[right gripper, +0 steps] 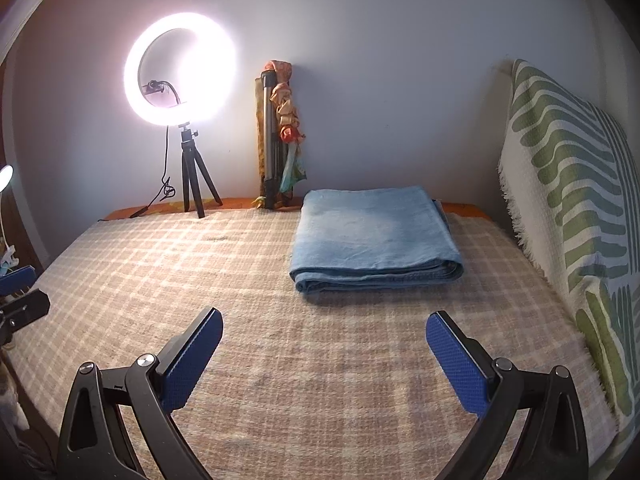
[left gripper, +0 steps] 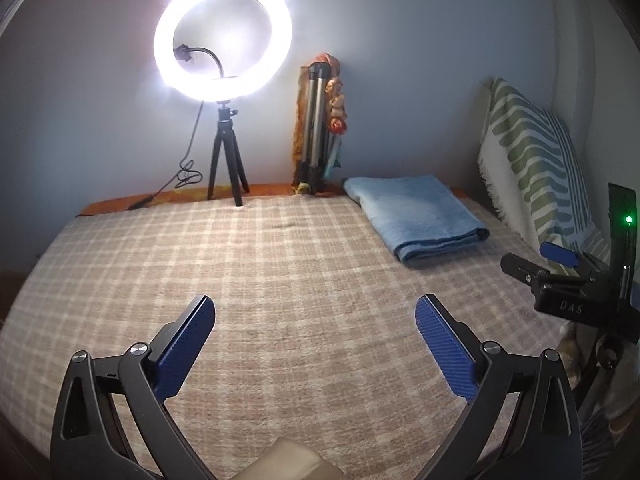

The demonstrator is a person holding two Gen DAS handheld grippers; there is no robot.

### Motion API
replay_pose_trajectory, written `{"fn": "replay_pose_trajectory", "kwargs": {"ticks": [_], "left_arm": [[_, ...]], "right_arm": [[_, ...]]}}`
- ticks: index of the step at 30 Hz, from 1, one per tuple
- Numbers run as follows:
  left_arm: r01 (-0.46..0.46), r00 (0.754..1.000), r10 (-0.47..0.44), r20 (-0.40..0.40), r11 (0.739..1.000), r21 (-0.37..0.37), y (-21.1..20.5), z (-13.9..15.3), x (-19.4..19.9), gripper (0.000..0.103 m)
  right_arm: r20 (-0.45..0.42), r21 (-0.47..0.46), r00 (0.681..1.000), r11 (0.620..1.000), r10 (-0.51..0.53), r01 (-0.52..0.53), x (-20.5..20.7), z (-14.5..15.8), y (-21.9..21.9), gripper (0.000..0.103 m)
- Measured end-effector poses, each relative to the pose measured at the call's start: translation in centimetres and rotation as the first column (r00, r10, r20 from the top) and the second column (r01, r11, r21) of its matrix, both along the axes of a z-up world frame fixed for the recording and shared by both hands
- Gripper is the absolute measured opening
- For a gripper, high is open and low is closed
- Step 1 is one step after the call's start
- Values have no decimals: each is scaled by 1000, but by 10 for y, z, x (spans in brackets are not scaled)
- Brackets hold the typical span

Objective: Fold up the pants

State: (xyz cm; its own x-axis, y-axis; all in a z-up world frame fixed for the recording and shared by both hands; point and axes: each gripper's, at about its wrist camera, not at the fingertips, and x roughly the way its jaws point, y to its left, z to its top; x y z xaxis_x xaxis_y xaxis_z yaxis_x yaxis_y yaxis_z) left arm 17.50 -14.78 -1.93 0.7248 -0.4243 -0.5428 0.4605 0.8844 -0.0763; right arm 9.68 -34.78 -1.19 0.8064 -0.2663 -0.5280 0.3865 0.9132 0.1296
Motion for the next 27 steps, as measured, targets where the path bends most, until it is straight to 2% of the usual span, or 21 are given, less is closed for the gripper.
{"fn": "replay_pose_trajectory", "kwargs": {"ticks": [10, 27], "left_arm": [[-27, 999, 27, -22, 1000, -10, 2, -3, 5, 100], [-14, 1000, 14, -24, 1000, -2, 1, -3, 6, 100]], "right_arm": [[-10, 11, 1000, 1000, -2, 3, 0, -4, -2, 103], [-8, 27, 1000, 1000, -1, 1, 1, -4, -4, 103]]}}
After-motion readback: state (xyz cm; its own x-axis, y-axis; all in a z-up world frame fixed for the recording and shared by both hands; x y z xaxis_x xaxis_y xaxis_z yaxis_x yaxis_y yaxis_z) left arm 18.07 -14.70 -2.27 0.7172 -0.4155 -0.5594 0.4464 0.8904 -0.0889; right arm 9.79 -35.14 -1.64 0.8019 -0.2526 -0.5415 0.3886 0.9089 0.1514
